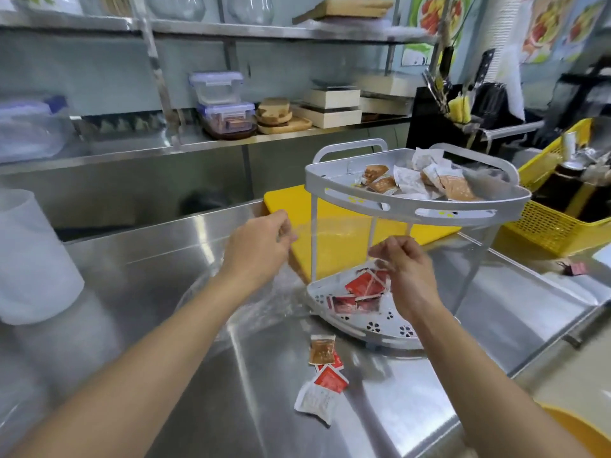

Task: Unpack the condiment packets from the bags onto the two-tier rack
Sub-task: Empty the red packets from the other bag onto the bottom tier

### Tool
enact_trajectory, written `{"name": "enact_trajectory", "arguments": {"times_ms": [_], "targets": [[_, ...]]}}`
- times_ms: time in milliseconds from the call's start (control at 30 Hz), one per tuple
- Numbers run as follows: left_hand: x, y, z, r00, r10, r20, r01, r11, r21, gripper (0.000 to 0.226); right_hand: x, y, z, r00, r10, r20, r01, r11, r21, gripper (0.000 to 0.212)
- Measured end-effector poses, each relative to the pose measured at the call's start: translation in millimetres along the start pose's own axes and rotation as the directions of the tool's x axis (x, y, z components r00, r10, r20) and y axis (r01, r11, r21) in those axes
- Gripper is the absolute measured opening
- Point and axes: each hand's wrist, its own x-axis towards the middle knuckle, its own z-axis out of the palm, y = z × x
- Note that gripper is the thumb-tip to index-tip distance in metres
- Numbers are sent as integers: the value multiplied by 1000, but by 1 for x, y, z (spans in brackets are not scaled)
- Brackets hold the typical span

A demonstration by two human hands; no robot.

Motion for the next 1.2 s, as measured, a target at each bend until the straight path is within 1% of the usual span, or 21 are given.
{"name": "enact_trajectory", "arguments": {"times_ms": [67,133,167,200,267,333,367,400,433,500,533,600,633,733,833,867,900,967,1033,1133,1200], "targets": [[6,19,13,999,-14,-46,9,994,-113,18,5,-11,-14,997,-45,-62,45,999,-13,23],[9,38,28,1000,-19,-23,14,982,-190,19,10,-17,-32,990,-69,-125,67,998,-22,22],[12,43,38,1000,-3,8,4,983,-184,20,11,-18,-40,986,-73,-151,70,997,-23,21],[14,47,49,999,19,51,-12,989,-145,20,12,-17,-50,983,-71,-172,66,997,-33,21],[15,52,70,981,44,189,-49,999,20,22,11,-10,-67,976,-40,-212,25,997,-71,23],[14,58,83,953,51,298,-116,972,203,38,8,0,-83,970,-8,-244,-19,994,-109,24],[12,63,87,947,81,312,-167,952,258,50,7,4,-90,968,-9,-250,-26,990,-137,25],[10,71,89,946,166,278,-243,932,269,60,6,7,-96,968,-11,-249,-30,987,-160,25],[7,79,91,929,302,214,-350,903,248,64,6,7,-100,970,-13,-241,-29,985,-173,26],[2,97,98,819,568,80,-568,785,245,62,7,5,-104,981,-10,-195,-27,982,-189,24],[-1,106,104,754,656,33,-641,723,260,58,8,4,-103,986,-13,-165,-21,980,-199,23],[-4,124,112,670,743,1,-721,650,241,51,9,3,-99,993,-39,-112,14,976,-217,24],[-5,131,116,655,756,-6,-732,637,241,51,11,4,-98,995,-49,-90,28,974,-224,25],[-1,140,126,670,740,52,-721,633,283,57,12,9,-98,999,-46,-29,38,969,-242,21],[5,141,132,682,711,174,-721,613,323,44,13,18,-102,999,-31,14,34,965,-261,23],[6,140,133,687,688,234,-725,624,292,39,12,21,-103,1000,-20,22,25,962,-273,25],[6,140,133,703,640,310,-707,674,213,32,11,23,-104,1000,-3,25,11,957,-290,25],[5,134,138,778,463,425,-549,830,102,18,7,30,-109,997,62,41,-45,943,-331,17],[6,123,143,843,308,441,-375,924,71,15,0,40,-116,984,159,85,-119,927,-355,9],[8,106,146,909,176,379,-163,984,-67,7,-8,55,-124,979,184,82,-127,880,-457,9],[7,99,145,915,118,386,-119,993,-23,5,-7,57,-123,986,166,15,-140,872,-470,9]]}}
